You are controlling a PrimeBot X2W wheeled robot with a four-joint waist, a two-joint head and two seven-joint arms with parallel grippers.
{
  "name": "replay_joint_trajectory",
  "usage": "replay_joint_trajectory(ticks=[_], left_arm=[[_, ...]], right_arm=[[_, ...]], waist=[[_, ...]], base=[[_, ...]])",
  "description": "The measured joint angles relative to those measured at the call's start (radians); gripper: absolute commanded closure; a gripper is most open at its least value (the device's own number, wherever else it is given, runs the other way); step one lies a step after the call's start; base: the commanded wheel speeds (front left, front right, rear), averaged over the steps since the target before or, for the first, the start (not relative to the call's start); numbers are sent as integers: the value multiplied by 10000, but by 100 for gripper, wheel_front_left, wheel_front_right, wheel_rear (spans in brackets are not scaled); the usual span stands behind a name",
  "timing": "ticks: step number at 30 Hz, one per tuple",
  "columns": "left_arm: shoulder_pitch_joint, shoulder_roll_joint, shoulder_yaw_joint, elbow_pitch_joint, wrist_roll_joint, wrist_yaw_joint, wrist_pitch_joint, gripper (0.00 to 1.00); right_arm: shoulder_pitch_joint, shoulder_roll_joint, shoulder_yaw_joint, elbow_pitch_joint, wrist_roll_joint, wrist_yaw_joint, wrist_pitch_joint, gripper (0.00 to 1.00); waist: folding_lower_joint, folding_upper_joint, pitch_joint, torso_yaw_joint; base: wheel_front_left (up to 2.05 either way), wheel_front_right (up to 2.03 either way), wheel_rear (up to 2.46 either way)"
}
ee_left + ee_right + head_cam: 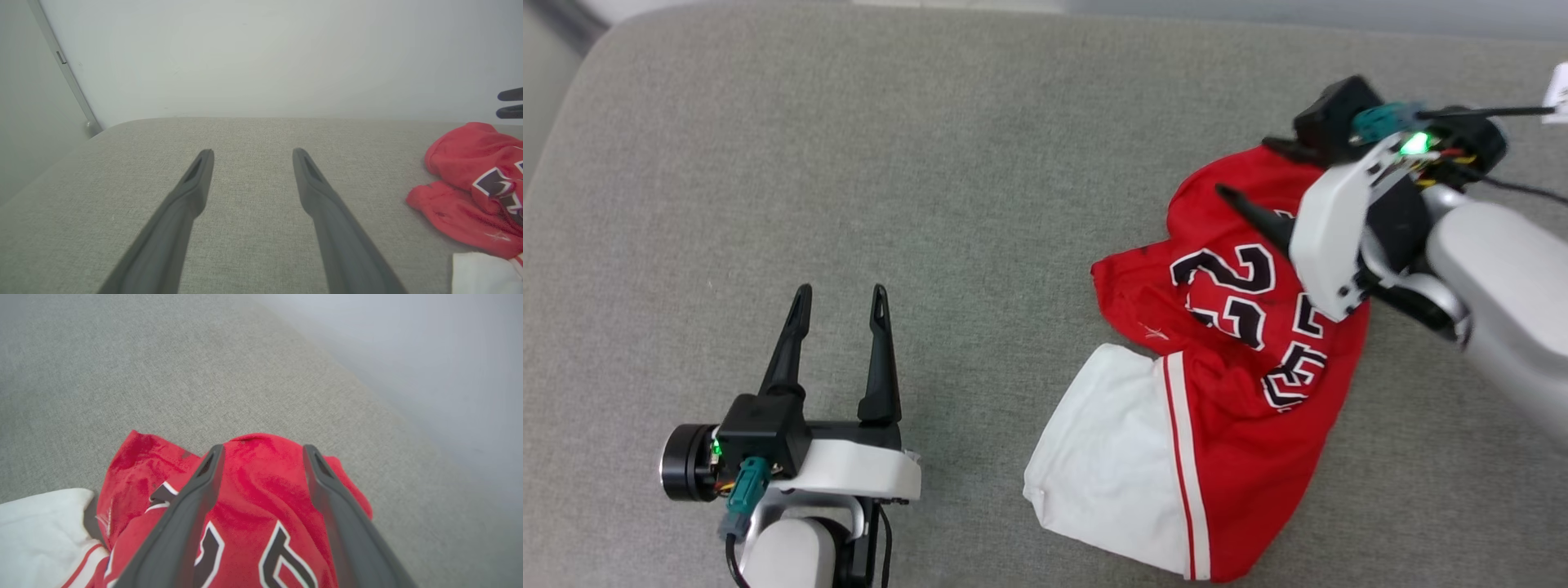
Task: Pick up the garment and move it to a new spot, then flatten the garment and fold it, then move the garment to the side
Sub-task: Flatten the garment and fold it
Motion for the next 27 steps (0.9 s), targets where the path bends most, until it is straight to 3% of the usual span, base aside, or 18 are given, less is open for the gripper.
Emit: replay_joint_trajectory(ticks=[4, 7, 16, 20, 21, 27], left_arm=[[290, -2, 65, 8, 52, -17, 0, 0], [479, 0, 77, 12, 107, -29, 0, 0], [657, -2, 29, -17, 123, -88, 0, 0], [653, 0, -42, -65, 96, -90, 0, 0], [593, -2, -115, -77, 35, -104, 0, 0], [334, 0, -240, -113, -15, -79, 0, 0]], right_arm=[[-260, -936, -105, -934, 428, -2, -77, 0], [-316, -1643, -190, -1657, 786, -2, 481, 0], [-296, -3085, 0, -2930, 2525, -2, 4579, 0], [-106, -2911, -4, -2813, 2815, -2, 5599, 0], [198, -2468, -150, -2230, 2940, -2, 5929, 0], [586, -1475, -245, -972, 2690, -2, 6167, 0]], waist=[[0, 0, -451, -203], [0, 0, -760, -331], [-2, 0, -1136, -419], [-2, 0, -964, -350], [-2, 0, -772, -269], [-2, 0, -294, -33]], base=[[0, 0, 0], [0, 0, 0], [0, 0, 0], [0, 0, 0], [0, 0, 0], [0, 0, 0]])
